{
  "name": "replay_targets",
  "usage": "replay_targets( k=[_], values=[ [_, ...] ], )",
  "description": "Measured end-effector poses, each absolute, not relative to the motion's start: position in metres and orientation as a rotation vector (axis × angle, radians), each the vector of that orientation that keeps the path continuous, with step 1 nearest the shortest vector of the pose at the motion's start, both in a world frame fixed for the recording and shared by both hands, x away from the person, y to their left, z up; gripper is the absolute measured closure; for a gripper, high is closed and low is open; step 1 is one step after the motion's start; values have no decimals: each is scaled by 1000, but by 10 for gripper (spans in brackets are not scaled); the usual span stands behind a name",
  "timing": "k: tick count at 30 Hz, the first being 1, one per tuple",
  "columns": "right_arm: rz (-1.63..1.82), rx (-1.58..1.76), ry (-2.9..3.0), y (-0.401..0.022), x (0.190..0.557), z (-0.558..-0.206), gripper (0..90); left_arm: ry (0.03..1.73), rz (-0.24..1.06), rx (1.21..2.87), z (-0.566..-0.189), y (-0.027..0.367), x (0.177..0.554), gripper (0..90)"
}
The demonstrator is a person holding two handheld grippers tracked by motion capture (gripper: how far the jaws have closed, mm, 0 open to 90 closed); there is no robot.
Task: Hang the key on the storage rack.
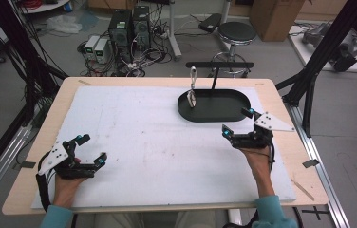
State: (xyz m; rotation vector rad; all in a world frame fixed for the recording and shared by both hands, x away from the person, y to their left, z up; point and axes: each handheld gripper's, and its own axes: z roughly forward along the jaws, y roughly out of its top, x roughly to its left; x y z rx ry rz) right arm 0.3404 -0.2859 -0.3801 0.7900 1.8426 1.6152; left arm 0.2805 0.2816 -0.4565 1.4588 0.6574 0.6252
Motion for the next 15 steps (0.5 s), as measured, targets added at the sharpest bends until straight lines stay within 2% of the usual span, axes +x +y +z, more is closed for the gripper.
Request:
replay_targets(
  k=[15],
  values=[
    [1656,847,1721,-313,308,-428,7,648,644,1452,-457,281,277,17]
  ],
)
